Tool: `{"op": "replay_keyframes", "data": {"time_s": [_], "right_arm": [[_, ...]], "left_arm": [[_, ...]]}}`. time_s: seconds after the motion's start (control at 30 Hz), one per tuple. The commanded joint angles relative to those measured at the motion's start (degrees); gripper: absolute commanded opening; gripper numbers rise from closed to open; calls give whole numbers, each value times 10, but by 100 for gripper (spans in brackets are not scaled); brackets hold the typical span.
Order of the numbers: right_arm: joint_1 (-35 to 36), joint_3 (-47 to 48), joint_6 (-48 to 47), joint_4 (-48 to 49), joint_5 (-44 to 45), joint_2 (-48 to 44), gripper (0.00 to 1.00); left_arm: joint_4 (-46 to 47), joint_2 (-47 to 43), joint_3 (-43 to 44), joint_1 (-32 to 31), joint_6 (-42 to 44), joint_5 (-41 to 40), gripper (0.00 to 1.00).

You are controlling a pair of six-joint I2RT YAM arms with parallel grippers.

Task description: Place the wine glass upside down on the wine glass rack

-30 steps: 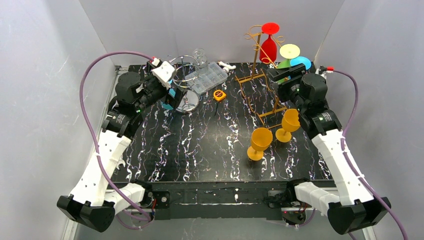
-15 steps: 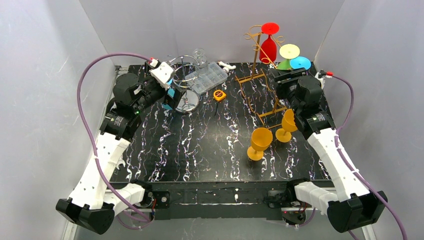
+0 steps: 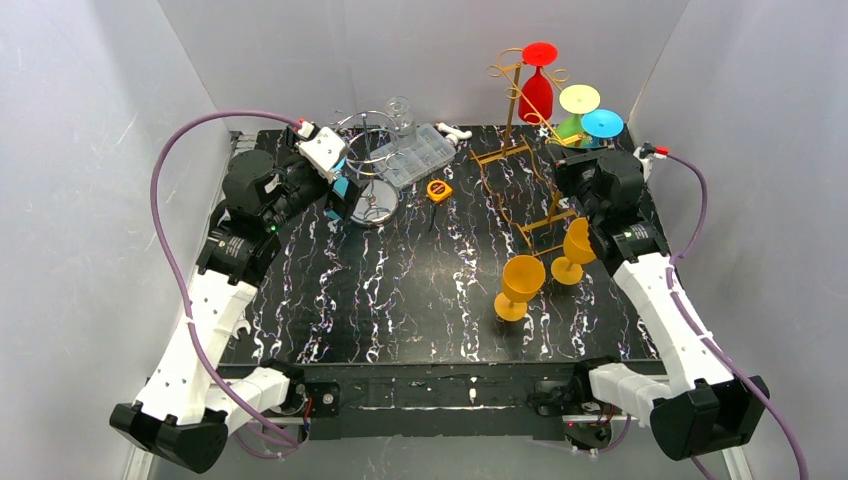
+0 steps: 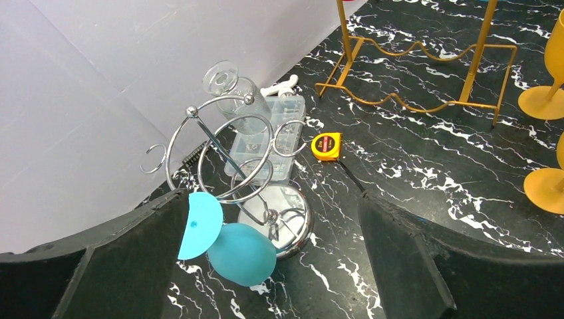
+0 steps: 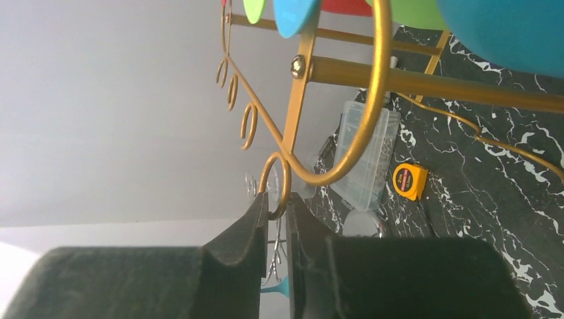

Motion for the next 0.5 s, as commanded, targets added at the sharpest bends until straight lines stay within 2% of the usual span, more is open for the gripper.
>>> {"op": "replay_keyframes", "data": {"time_s": [0.0, 0.13, 0.3, 0.47], "right_arm": [[-38, 26, -18, 7, -29, 11, 14], [-86, 59, -46, -21, -105, 38, 4], [-145, 84, -53, -36, -213, 78, 1], [-186, 104, -63, -43, -252, 96, 1]], "left_arm": [[8, -17, -5, 4, 7, -5, 98], [8, -19, -6, 3, 10, -3, 98], [8, -19, -7, 3, 12, 0, 98], [8, -20, -8, 3, 16, 6, 98]]}}
